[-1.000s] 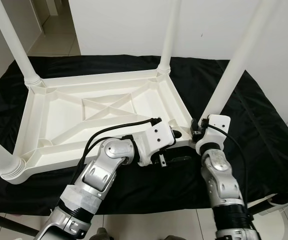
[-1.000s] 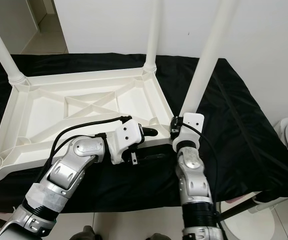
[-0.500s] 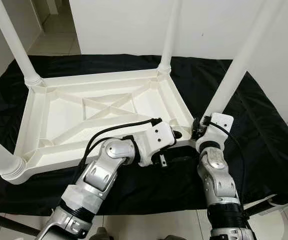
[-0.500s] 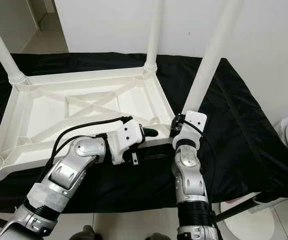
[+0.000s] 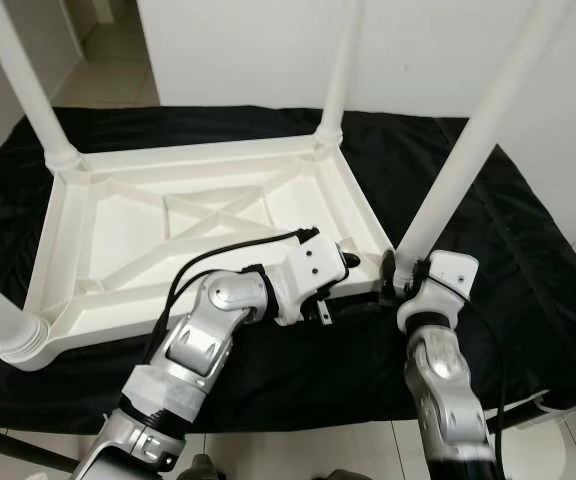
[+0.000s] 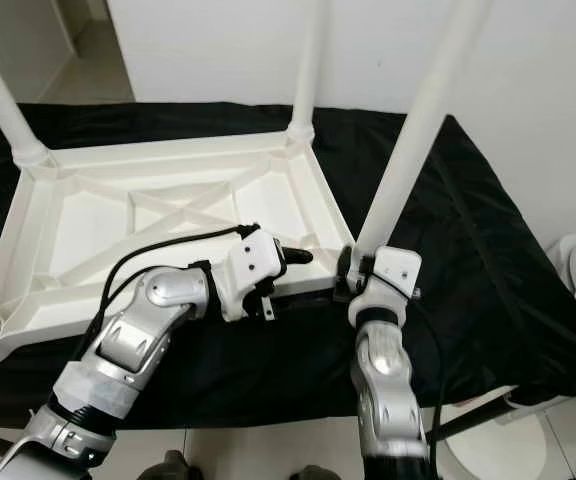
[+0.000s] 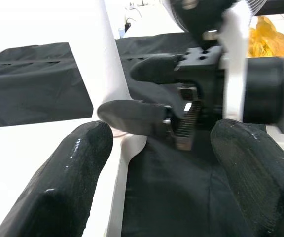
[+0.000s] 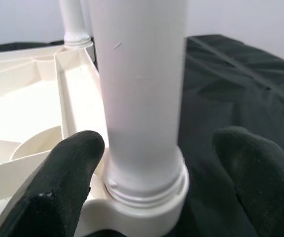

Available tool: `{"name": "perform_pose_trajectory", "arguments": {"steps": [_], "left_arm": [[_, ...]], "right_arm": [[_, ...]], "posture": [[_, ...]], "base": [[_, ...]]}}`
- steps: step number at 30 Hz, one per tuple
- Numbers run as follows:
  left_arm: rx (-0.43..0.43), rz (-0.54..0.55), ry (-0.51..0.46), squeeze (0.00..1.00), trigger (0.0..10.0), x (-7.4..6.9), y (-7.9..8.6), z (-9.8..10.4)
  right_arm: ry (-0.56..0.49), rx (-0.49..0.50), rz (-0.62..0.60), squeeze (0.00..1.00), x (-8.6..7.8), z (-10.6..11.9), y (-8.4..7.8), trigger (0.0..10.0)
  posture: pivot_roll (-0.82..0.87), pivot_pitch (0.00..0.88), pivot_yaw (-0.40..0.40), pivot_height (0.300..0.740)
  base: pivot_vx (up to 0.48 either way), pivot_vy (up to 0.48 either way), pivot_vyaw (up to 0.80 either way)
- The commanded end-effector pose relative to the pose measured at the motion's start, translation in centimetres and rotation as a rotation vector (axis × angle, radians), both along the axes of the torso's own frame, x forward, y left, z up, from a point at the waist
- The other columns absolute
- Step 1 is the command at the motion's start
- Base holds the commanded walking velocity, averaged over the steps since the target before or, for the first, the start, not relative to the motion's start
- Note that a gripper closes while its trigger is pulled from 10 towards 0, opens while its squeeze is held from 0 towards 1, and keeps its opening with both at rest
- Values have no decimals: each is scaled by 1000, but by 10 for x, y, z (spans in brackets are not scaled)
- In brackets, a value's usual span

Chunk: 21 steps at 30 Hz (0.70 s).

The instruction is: Building children table

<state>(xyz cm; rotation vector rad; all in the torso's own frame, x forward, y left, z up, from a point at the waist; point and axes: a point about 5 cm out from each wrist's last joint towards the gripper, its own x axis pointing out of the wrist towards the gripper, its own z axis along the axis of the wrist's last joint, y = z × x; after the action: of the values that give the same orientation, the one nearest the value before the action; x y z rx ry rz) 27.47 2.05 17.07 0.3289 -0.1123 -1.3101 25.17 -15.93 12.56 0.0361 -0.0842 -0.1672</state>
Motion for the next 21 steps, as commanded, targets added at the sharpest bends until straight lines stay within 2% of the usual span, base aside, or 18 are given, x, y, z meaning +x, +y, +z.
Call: {"name": "perform_pose_trajectory", "arguments": {"steps": [1,3,5,8,13,14,15,16,18,19,20,21], "left_arm": [[-21,130,-26,0,10000,9,2,1],[-28,139,-28,0,10000,10,2,2],[-49,188,-30,0,10000,17,5,5],[-70,238,-32,0,10000,24,8,9],[-73,260,-39,0,10000,29,11,10],[-70,286,-52,0,10000,33,14,11],[-70,286,-52,0,10000,33,14,11],[-68,315,-65,0,10000,37,17,13],[-68,315,-65,0,10000,37,17,13],[-67,352,-76,0,10000,42,21,14],[-66,387,-85,0,10000,46,24,14],[-66,387,-85,0,10000,46,24,14]], "right_arm": [[-21,-7,24,0,-7,2,3,10000],[-20,-10,33,0,-11,1,4,10000],[-15,-11,87,0,-22,-2,11,10000],[-12,-7,128,0,-26,-3,15,10000],[-15,-10,162,0,-28,-2,18,10000],[-14,-3,182,0,-28,-3,20,8275],[-14,-3,182,0,-28,-3,20,8275],[-13,8,202,0,-27,-3,22,5059],[-13,8,202,0,-27,-3,22,5059],[-10,8,220,0,-26,-4,23,706],[4,-2,234,0,-24,-5,23,0],[4,-2,234,0,-24,-5,23,0]], "posture": [[-46,0,-29,740],[-46,0,-29,740],[-54,0,-16,740],[-56,0,-9,740],[-54,0,-7,740],[-49,0,-9,740],[-49,0,-9,740],[-49,0,-9,740],[-49,0,-9,740],[-42,0,-14,740],[-39,0,-16,740],[-39,0,-16,740]], "base": [[0,0,0],[0,0,0],[0,0,0],[0,0,0],[0,0,0],[0,0,0],[0,0,0],[0,0,0],[0,0,0],[0,0,0],[0,0,0],[0,0,0]]}}
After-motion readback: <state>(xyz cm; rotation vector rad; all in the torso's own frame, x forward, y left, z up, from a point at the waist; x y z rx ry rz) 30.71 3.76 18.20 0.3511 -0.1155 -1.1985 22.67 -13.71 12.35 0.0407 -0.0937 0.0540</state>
